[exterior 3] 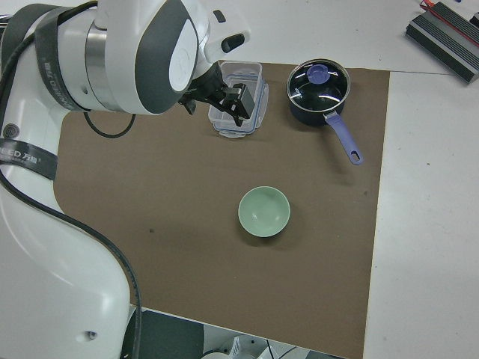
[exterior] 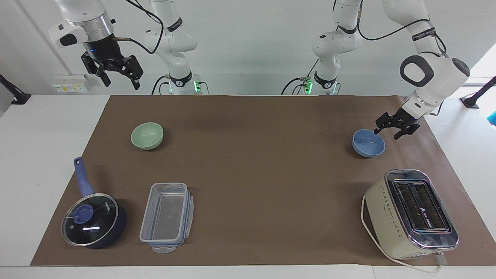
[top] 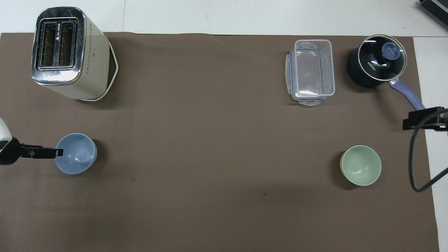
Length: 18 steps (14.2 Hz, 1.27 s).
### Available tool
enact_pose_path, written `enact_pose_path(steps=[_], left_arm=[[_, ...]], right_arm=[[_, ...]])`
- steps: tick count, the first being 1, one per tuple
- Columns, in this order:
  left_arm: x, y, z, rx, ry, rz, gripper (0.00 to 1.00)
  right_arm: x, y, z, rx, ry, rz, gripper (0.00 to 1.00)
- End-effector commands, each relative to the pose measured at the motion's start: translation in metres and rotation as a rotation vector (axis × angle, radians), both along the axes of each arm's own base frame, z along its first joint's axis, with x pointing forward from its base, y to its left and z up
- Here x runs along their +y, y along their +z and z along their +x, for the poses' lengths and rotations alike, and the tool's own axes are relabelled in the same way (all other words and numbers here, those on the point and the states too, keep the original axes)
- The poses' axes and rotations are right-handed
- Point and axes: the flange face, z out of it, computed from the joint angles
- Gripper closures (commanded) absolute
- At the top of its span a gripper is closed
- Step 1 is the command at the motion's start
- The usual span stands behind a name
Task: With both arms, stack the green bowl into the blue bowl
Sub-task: 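Reach the left gripper to the rim of the blue bowl, then grip the blue bowl rim and slide it toward the table center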
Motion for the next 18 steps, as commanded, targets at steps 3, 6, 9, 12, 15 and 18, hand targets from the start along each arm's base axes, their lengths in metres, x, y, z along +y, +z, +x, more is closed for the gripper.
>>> enact_pose_path(steps=[3,6,9,12,15,18], left_arm=[[0.008,-0.040,-0.007,-0.009,0.036,0.006,0.00],[0.008,-0.041,-0.007,-0.011,0.042,0.002,0.35],[0.008,-0.042,-0.007,-0.010,0.040,0.001,0.92],[0.008,-0.041,-0.007,0.000,0.037,-0.005,1.00],[0.007,-0.039,-0.005,-0.004,0.028,-0.004,1.00],[0.000,-0.021,0.002,-0.023,0.014,-0.004,1.00]], right_arm=[[-0.003,0.004,-0.005,0.002,0.008,0.004,0.00],[-0.003,0.004,-0.005,0.002,0.008,0.004,0.00],[-0.003,0.004,-0.005,0.002,0.008,0.004,0.00],[-0.002,0.004,-0.005,0.002,0.010,0.006,0.00],[-0.003,0.004,-0.005,0.002,0.008,0.004,0.00],[-0.003,0.004,-0.005,0.002,0.008,0.004,0.00]])
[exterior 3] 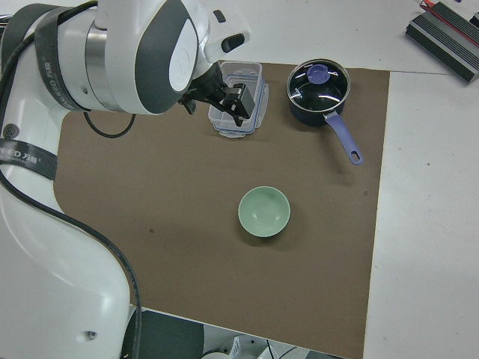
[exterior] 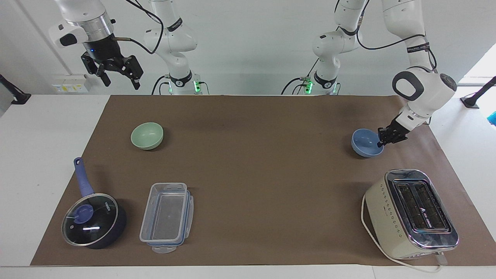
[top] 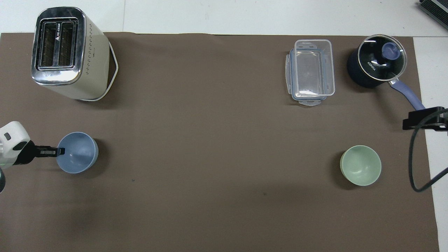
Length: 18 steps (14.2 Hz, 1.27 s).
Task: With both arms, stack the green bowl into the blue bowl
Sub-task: 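Grip the blue bowl rim and slide it toward the table center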
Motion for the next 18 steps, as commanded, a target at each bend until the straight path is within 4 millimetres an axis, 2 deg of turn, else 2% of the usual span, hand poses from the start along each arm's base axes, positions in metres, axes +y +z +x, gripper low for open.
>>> enact_pose_path(steps=[1,3,5,6,8,9,12,16,18], left_arm=[[-0.006,0.028,0.005,-0.046,-0.019,-0.007,1.00],[-0.021,0.051,0.005,-0.084,-0.043,0.000,1.00],[-0.056,0.072,0.002,-0.076,-0.079,-0.015,1.00],[-0.076,0.083,0.001,-0.076,-0.085,-0.017,1.00],[-0.133,0.090,-0.004,-0.022,-0.088,-0.039,1.00],[-0.166,0.089,-0.005,-0.003,-0.079,-0.041,1.00],[-0.236,0.088,-0.014,0.042,-0.044,-0.038,1.00],[-0.346,0.051,-0.031,0.037,0.019,-0.036,1.00],[-0.390,0.030,-0.041,0.020,0.032,-0.040,1.00]], right_arm=[[-0.003,0.004,-0.005,0.002,0.010,0.004,0.00],[-0.003,0.004,-0.005,0.002,0.008,0.004,0.00],[-0.002,0.004,-0.005,0.002,0.010,0.006,0.00],[-0.003,0.004,-0.005,0.002,0.008,0.006,0.00],[-0.003,0.004,-0.005,0.002,0.008,0.004,0.00],[-0.003,0.004,-0.005,0.002,0.008,0.004,0.00],[-0.003,0.004,-0.005,0.002,0.010,0.004,0.00],[-0.003,0.004,-0.005,0.002,0.010,0.004,0.00],[-0.002,0.004,-0.005,0.002,0.010,0.006,0.00]])
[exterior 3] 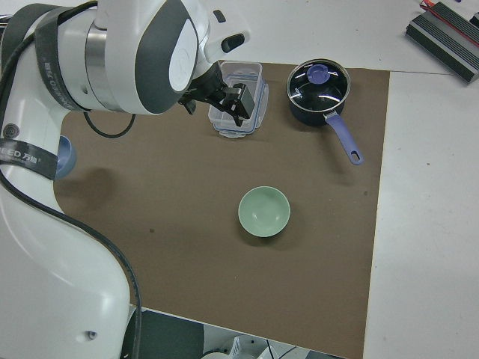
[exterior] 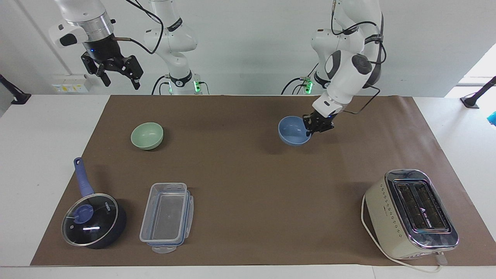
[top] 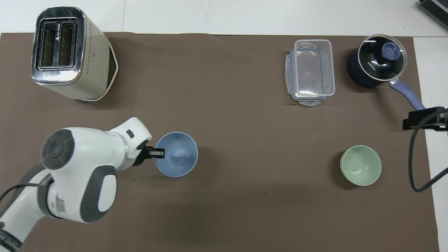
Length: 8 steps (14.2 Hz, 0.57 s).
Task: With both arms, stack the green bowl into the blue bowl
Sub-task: 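Grip the blue bowl rim and slide it toward the table center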
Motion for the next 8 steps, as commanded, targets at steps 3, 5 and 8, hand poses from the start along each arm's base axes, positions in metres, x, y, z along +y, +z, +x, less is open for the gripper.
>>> enact_pose_path(steps=[3,5,8], left_arm=[[-0.073,-0.055,-0.020,-0.024,0.053,0.003,1.00],[-0.076,-0.063,-0.027,-0.009,0.042,0.013,1.00],[-0.083,-0.064,-0.031,0.009,0.061,0.016,0.78]], right_arm=[[-0.003,0.004,-0.005,0.002,0.008,0.006,0.00],[-0.003,0.004,-0.005,0.002,0.008,0.006,0.00],[-0.003,0.004,-0.005,0.002,0.010,0.004,0.00]])
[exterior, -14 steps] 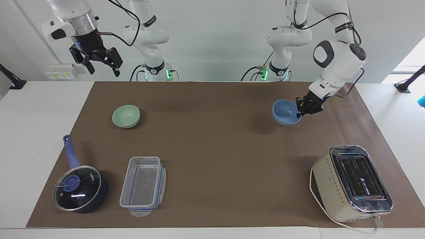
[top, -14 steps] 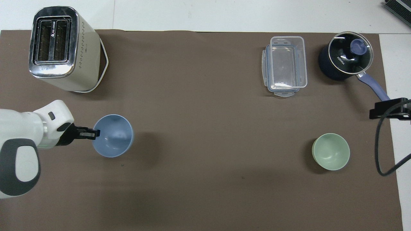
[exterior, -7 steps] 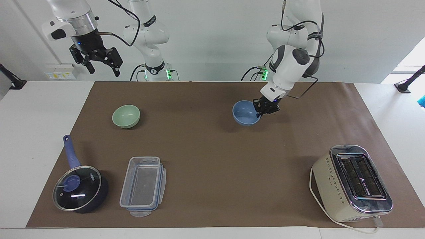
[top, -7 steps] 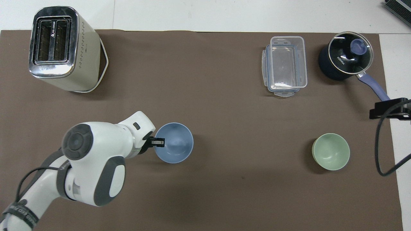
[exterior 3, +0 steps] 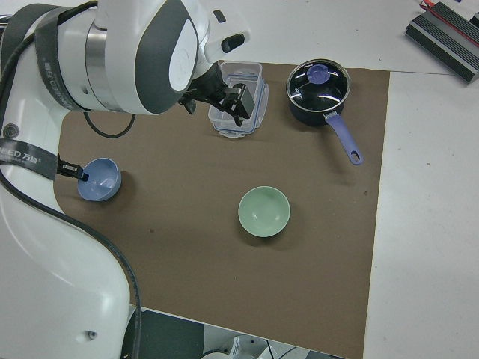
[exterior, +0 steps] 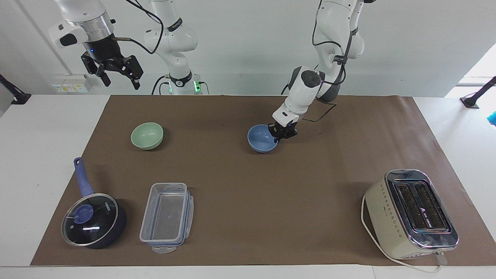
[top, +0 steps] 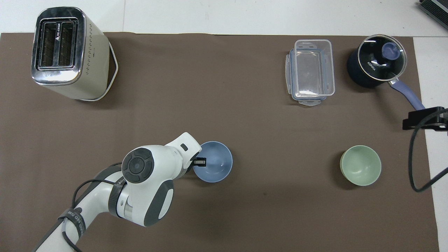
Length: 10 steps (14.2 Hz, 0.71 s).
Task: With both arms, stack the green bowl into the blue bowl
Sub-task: 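Grip the blue bowl rim and slide it toward the table center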
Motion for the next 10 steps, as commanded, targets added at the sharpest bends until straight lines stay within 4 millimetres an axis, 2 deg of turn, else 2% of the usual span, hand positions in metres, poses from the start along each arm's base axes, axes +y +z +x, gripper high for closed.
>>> enact_pose_path(steps=[1,2,3,4,5,6,8,9,10], left_arm=[[-0.002,0.002,-0.004,0.003,0.029,0.001,0.38],[-0.001,0.005,-0.001,-0.001,0.026,-0.002,0.04],[0.000,0.007,0.000,0.013,0.024,0.002,0.00],[0.001,0.016,0.003,0.027,0.019,0.002,0.00],[0.002,0.031,0.012,0.045,0.019,-0.001,0.00],[0.013,0.050,0.028,0.072,0.037,-0.001,0.00],[0.041,0.100,0.055,0.094,0.023,-0.005,0.00],[0.060,0.132,0.065,0.071,0.004,-0.004,0.00],[0.082,0.155,0.074,0.049,-0.008,0.016,0.00]], right_arm=[[-0.003,0.004,-0.005,0.002,0.010,0.004,0.00],[-0.003,0.004,-0.005,0.002,0.008,0.004,0.00],[-0.003,0.004,-0.005,0.002,0.008,0.004,0.00],[-0.003,0.004,-0.005,0.002,0.008,0.004,0.00],[-0.003,0.004,-0.005,0.002,0.010,0.004,0.00],[-0.003,0.004,-0.005,0.002,0.008,0.004,0.00],[-0.003,0.004,-0.005,0.002,0.008,0.004,0.00],[-0.003,0.004,-0.005,0.002,0.008,0.006,0.00],[-0.003,0.004,-0.005,0.002,0.008,0.004,0.00]])
